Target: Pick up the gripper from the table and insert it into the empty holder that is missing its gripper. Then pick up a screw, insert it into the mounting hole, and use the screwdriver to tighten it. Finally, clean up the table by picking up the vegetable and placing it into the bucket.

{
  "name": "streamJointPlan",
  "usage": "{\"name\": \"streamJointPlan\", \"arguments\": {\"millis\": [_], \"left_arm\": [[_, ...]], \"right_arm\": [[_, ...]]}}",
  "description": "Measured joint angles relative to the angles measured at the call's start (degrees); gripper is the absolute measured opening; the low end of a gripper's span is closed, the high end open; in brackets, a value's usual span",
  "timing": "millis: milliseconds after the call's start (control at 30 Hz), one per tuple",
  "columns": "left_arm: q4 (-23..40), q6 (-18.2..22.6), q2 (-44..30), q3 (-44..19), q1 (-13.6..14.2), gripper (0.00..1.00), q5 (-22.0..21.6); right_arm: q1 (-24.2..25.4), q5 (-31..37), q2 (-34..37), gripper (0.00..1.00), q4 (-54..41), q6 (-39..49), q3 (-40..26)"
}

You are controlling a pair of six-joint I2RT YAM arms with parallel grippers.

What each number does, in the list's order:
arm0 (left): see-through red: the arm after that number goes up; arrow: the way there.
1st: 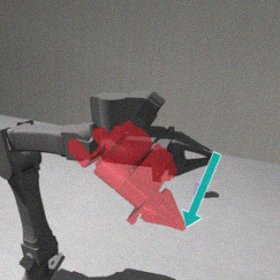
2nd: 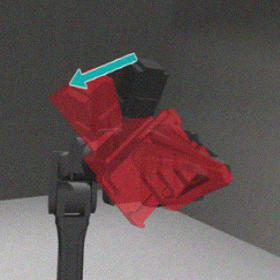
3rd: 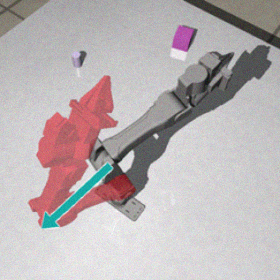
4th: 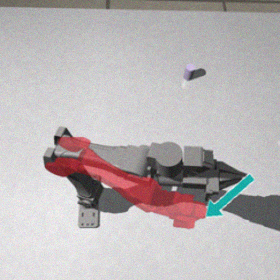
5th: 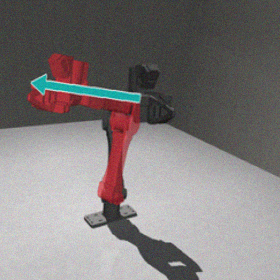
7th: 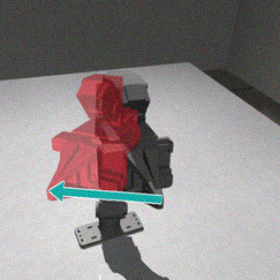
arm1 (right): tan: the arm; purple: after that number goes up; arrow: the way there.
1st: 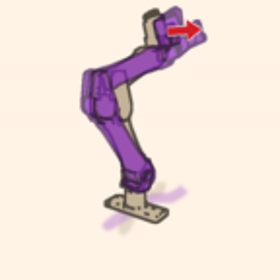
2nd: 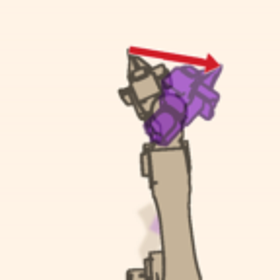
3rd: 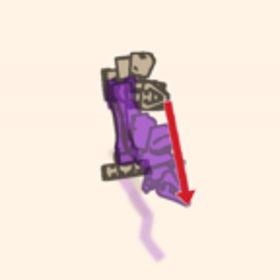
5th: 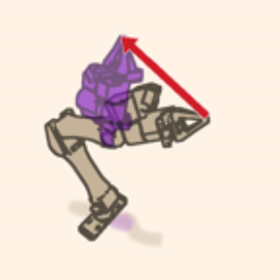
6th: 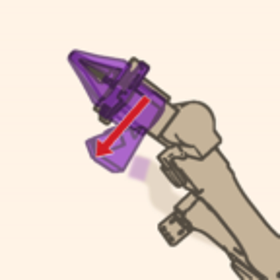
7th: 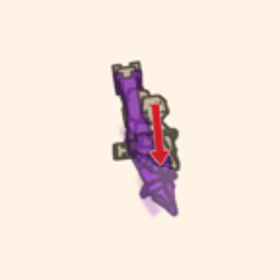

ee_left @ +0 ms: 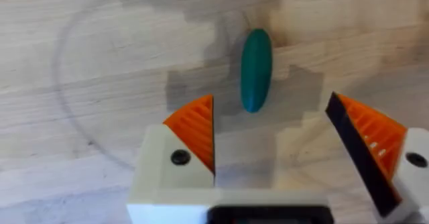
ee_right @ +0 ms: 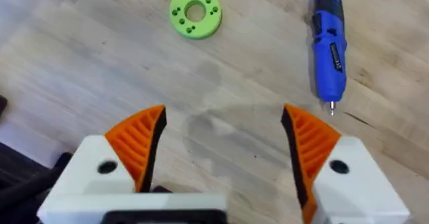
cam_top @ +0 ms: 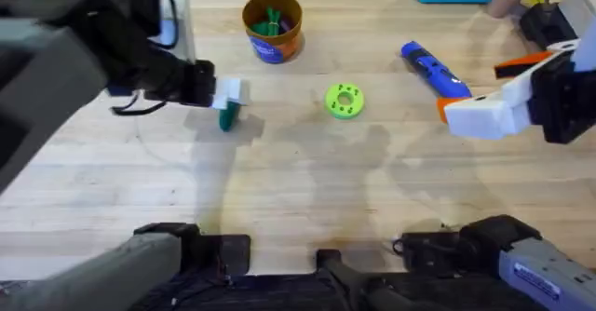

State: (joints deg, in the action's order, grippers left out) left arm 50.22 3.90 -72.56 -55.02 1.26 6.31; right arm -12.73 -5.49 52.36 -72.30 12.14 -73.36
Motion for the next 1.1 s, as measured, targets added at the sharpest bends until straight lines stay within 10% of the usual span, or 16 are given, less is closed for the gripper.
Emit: {"name": "streamJointPlan", "arguments": {"millis": [367, 633, 1100], "left_arm": [[-5.89, -0.73, -20.7, -0.29, -0.01, 0.911, -1.47], [-7.35, -1.11, -21.15, -0.87, -0.22, 0.027, -1.63], [-7.35, -1.16, -21.13, -0.87, -0.22, 0.019, -1.63]], "right_arm": [[0.0, -0.06, 1.39, 0.994, -0.17, -0.14, 0.01], [0.0, -0.16, 2.59, 0.995, -0.19, -0.16, 0.02], [0.0, -0.16, 3.15, 0.995, -0.21, -0.15, 0.02]]}}
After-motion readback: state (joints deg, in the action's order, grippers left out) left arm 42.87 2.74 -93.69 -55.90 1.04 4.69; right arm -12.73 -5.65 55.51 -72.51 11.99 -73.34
